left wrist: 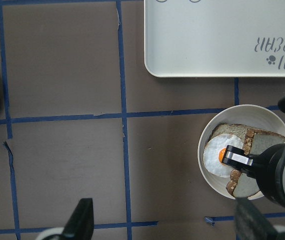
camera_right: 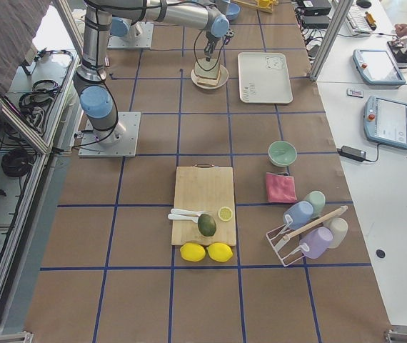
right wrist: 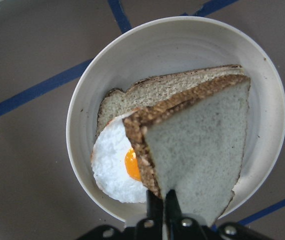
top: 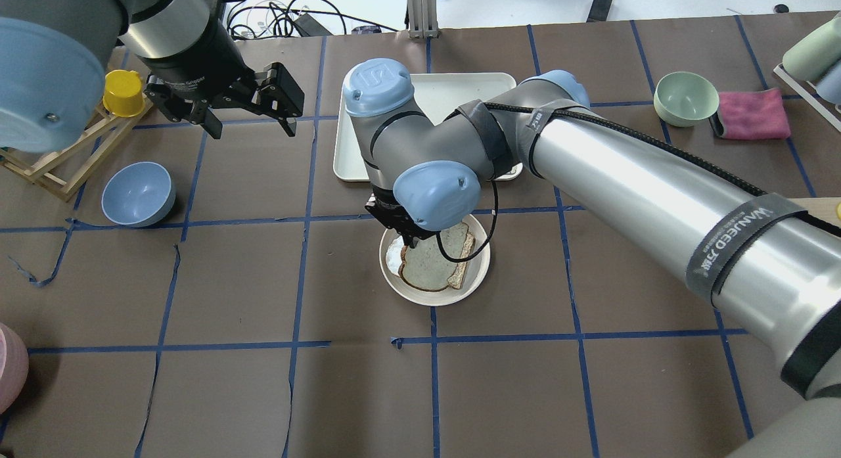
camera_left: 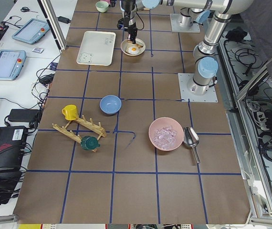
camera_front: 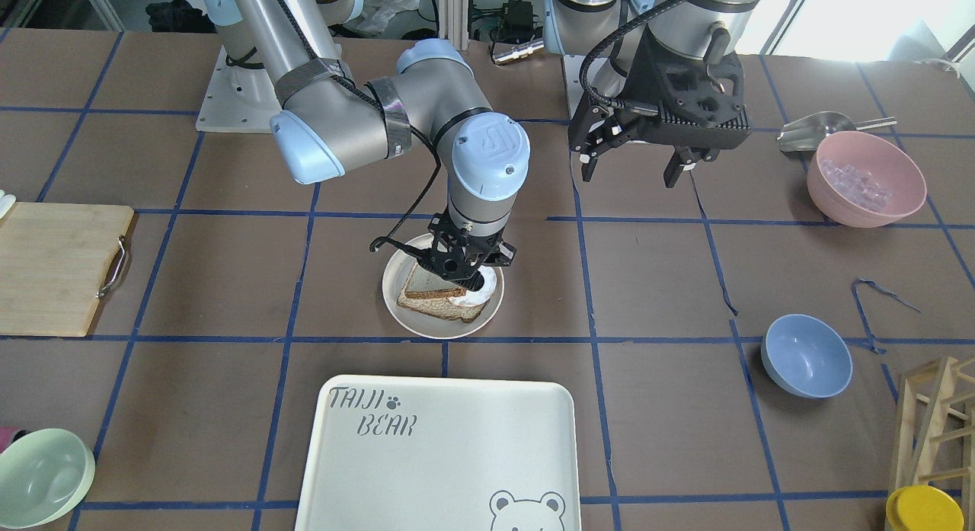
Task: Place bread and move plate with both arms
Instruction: 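Lower the bread onto the egg and open the right gripper, then raise the right gripper away while the left gripper reaches toward the plate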
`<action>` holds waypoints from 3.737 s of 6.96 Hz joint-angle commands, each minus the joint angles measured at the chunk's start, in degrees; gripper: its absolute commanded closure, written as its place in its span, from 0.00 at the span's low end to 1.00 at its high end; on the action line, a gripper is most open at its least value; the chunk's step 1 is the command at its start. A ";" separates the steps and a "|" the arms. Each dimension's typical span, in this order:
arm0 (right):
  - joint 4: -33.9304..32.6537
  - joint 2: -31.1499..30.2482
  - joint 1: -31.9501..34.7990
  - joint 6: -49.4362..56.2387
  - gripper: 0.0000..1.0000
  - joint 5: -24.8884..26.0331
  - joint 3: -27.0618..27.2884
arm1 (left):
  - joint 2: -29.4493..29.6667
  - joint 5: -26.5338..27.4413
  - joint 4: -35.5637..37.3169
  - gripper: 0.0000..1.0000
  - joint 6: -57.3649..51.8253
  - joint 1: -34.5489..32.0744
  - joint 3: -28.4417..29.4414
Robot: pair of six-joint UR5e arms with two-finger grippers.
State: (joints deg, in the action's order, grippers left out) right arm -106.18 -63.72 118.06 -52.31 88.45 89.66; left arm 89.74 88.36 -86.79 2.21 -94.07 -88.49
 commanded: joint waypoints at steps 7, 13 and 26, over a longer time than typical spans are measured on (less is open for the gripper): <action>-2.01 -0.34 -2.55 4.20 0.33 -0.37 -0.36 | 0.00 -0.12 0.04 0.00 -0.01 0.12 0.08; 15.25 -11.50 -25.99 49.49 0.01 -3.08 -11.59 | -0.09 0.23 -0.05 0.00 0.16 0.12 0.08; 19.52 -21.88 -29.11 61.98 0.00 0.06 -9.68 | 16.86 -6.89 40.61 0.03 23.89 -6.29 -29.00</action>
State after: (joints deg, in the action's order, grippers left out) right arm -86.77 -85.77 88.94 9.67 88.54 79.98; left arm 104.75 81.37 -52.68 24.68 -98.52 -114.30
